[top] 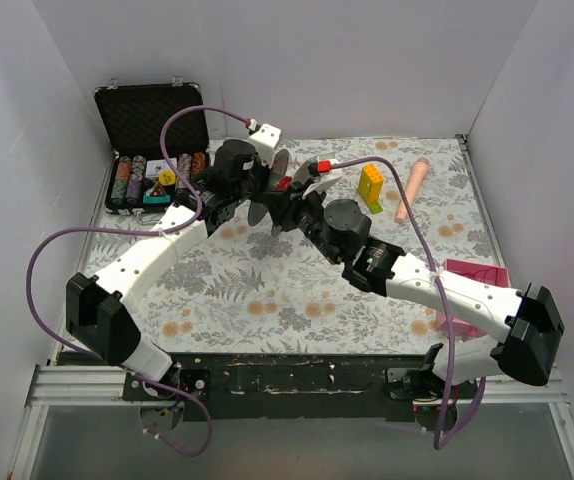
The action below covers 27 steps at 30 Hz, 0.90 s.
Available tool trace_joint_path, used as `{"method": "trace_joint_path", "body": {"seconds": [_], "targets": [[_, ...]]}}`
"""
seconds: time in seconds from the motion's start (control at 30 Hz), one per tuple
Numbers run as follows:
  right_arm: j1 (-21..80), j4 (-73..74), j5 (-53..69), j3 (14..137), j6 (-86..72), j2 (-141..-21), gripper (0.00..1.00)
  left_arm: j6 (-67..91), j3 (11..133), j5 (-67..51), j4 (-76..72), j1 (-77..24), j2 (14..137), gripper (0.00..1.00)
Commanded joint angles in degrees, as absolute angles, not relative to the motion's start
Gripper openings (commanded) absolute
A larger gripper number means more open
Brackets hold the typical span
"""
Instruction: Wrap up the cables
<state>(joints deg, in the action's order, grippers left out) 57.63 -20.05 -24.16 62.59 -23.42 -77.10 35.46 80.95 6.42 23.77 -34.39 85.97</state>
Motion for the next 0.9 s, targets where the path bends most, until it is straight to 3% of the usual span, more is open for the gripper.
{"method": "trace_joint_path", "body": {"seconds": [0.0,0.33,0.67,0.87], "targets": [[60.11,-26.62,-27.16,64.52,-17.93,-76.55,0.33,38.93,85.42,11.95,13.54,-33.66,84.64,0.00],[62.14,-28.30,-24.62,58.02,-16.87,-74.36,0.38,39.64,92.80,12.13,12.92,-30.41,86.31,0.00],[62.40,-28.48,-18.10,47.12,-18.02,-71.11,0.60,37.27,100.19,9.14,14.50,-29.27,86.05,0.00],[61.53,-23.31,-15.13,48.85,-7.49,-62.42,0.74,30.52,99.23,0.99,15.81,-29.27,83.33,0.00]]}}
